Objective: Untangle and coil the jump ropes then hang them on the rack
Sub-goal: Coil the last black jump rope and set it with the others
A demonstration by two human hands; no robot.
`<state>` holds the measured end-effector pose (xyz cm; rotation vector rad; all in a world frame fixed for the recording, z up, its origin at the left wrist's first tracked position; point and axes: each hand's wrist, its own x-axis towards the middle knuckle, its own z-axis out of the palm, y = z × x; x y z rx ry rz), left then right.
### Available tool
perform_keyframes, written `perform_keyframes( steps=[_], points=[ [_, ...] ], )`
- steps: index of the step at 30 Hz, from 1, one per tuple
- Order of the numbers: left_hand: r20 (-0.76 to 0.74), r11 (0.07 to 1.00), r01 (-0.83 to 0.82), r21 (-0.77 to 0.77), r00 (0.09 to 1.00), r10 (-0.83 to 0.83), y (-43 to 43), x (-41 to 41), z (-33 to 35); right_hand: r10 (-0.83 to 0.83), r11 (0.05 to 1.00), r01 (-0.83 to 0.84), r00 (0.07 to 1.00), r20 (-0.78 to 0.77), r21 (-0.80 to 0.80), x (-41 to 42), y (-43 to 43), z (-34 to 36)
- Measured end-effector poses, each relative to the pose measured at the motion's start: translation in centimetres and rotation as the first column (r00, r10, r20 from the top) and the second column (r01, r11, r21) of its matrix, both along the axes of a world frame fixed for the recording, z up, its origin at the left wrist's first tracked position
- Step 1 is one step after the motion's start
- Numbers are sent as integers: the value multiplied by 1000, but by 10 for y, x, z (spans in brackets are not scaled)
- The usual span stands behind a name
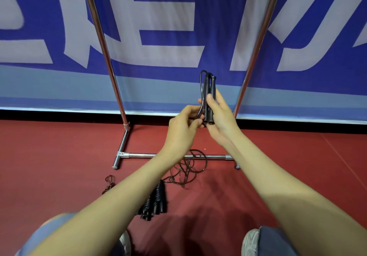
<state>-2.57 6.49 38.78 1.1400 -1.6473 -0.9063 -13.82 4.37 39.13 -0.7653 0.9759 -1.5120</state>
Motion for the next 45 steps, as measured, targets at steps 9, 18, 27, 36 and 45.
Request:
perform_keyframes(
  steps=[9,18,27,36,45],
  points=[
    [332,970,181,-164,936,-119,-1,3,-7,-35,997,23,987,-158,-76,1,0,-6],
    [-50,979,-163,126,984,170,-30,34,24,-37,985,-118,575,-817,-128,-9,11,-15],
    [-49,969,-62,237,996,76,-32,39,21,31,956,-288,307,-951,-62,-18,24,-18],
    [516,989,37,145,850,-107,-27,61,43,136,897,-438,154,-979,56,-49,27,-19],
    [328,988,29,152,941,-78,-31,57,39,227,898,-434,325,-918,69,-49,31,-21]
  ],
)
